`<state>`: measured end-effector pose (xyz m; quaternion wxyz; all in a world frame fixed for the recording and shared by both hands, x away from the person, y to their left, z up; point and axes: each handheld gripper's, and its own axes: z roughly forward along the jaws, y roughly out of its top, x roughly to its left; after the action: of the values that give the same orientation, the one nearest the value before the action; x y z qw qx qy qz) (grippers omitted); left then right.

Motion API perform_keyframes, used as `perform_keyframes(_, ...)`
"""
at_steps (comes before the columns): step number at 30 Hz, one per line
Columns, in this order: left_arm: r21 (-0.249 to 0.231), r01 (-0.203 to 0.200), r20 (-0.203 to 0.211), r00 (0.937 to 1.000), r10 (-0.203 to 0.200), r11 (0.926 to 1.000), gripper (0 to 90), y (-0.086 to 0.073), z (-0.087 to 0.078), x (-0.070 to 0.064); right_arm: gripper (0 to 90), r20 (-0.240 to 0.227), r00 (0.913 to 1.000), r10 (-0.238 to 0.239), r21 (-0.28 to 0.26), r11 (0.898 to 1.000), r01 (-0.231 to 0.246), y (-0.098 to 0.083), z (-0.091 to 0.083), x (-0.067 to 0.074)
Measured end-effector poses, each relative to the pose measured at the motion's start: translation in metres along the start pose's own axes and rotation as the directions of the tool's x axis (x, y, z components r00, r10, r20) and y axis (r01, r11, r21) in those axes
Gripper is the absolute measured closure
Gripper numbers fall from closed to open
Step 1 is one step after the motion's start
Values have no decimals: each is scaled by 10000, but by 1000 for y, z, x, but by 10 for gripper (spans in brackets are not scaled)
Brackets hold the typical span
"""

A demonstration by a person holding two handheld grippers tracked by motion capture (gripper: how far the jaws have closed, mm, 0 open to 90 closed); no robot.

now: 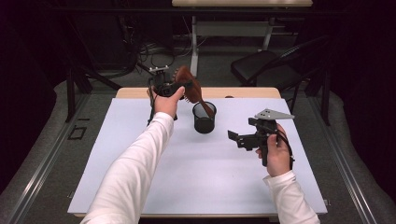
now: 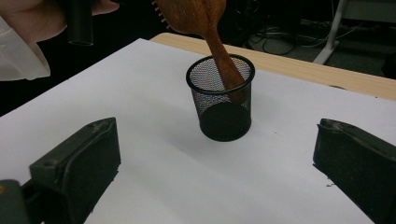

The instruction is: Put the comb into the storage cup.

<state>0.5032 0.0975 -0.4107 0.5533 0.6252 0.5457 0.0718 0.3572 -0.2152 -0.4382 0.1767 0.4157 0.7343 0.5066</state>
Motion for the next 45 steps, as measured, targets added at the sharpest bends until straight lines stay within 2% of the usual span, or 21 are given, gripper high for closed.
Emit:
perform_keyframes(16, 130, 265, -89, 9996, -264, 9996, 499, -10, 5, 12, 3, -38, 10000, -14, 60, 10000, 15, -1, 2, 0)
perform_keyframes(28, 270, 510, -64, 9987, -509, 9983, 499, -17, 10, 15, 6, -33, 10000, 1, 106, 9999, -1, -2, 2, 0)
perform_keyframes(45, 505, 529, -155, 9985, -521, 9973, 497, -24, 17, 19, 12, -14, 10000, 31, 64, 10000, -31, -2, 2, -1)
